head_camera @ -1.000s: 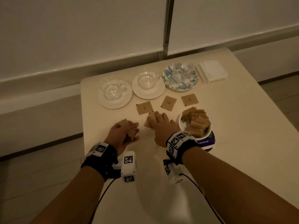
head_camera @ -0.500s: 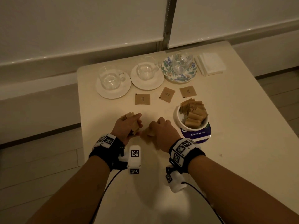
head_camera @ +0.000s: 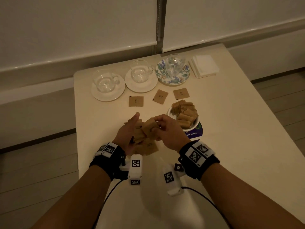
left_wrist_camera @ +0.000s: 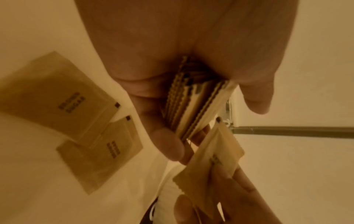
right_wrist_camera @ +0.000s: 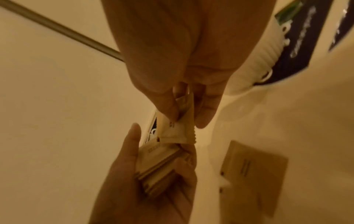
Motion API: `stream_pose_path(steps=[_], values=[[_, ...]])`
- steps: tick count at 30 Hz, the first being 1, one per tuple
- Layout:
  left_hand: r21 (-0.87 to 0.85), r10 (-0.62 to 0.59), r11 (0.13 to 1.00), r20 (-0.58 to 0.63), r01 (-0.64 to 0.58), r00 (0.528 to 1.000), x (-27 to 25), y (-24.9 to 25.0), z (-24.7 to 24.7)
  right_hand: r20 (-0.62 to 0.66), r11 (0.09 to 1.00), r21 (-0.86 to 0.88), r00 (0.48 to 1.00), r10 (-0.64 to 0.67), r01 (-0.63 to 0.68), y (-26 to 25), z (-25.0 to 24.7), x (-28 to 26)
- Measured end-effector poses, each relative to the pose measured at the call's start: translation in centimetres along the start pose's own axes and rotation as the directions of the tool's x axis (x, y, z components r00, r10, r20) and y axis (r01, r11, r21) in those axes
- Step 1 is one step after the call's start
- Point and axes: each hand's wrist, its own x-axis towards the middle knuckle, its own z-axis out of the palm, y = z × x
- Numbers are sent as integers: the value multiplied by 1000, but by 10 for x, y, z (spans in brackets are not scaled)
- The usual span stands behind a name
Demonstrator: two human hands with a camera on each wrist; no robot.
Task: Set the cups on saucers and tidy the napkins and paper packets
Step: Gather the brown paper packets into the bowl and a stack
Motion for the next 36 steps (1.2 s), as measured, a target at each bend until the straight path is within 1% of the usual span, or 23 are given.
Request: stream_pose_path(steps=[3, 6, 9, 12, 14, 16, 17, 19, 20, 22, 23, 25, 27, 29, 30, 32, 34, 36], values=[[17, -27, 999, -35, 27, 999, -4, -4, 13, -34, 992, -107, 997, -74, 69, 0, -12, -8], [2, -71, 997, -33, 71, 997, -9, -4, 22, -70, 977, -150, 984, -161, 150, -1, -22, -18], [-30, -103, 994, -72, 101, 992, -12, -2, 28, -105, 956, -198, 965, -240, 216, -2, -27, -26], [-49, -101, 994, -98, 97, 990, -14, -1, 31, -137, 952, -199, 955, -264, 234, -1, -27, -31], [-67, -105, 993, -94, 99, 990, -16, -2, 32, -185, 952, -169, 941, -284, 254, 1, -25, -33], [-45, -113, 993, -71, 110, 991, -18, -3, 32, -214, 940, -166, 920, -329, 297, 1, -22, -35], [-28, -121, 992, -41, 120, 992, -20, -4, 33, -204, 933, -176, 916, -346, 314, 0, -20, -36], [-25, -138, 990, 26, 138, 990, -23, -6, 33, -144, 922, -211, 923, -358, 325, 0, -15, -38], [-38, -135, 990, 50, 137, 990, -23, -6, 33, -106, 911, -247, 925, -364, 330, -1, -14, -39], [-67, -105, 992, 83, 111, 991, -23, -7, 32, -5, 859, -364, 922, -387, 359, 0, -12, -39], [-78, -91, 992, 86, 98, 992, -23, -7, 32, 55, 831, -415, 922, -384, 371, 0, -11, -39], [-106, -76, 991, 71, 84, 995, -24, -9, 29, 150, 806, -458, 926, -346, 375, -4, -9, -38], [-132, -65, 989, 45, 71, 997, -24, -12, 25, 220, 796, -456, 917, -333, 398, -10, -9, -34], [-121, -47, 991, 28, 50, 999, -24, -13, 21, 293, 806, -430, 907, -302, 407, -17, -7, -28], [-115, -53, 992, 32, 56, 998, -25, -12, 20, 314, 824, -406, 908, -279, 394, -20, -5, -26], [-141, -80, 986, 65, 89, 995, -26, -10, 19, 313, 862, -364, 918, -243, 352, -25, 3, -20], [-178, -77, 979, 123, 98, 989, -27, -7, 16, 304, 869, -371, 927, -221, 329, -27, 11, -15], [-173, -78, 979, 158, 105, 984, -26, -5, 10, 298, 872, -375, 932, -208, 315, -28, 17, -10]])
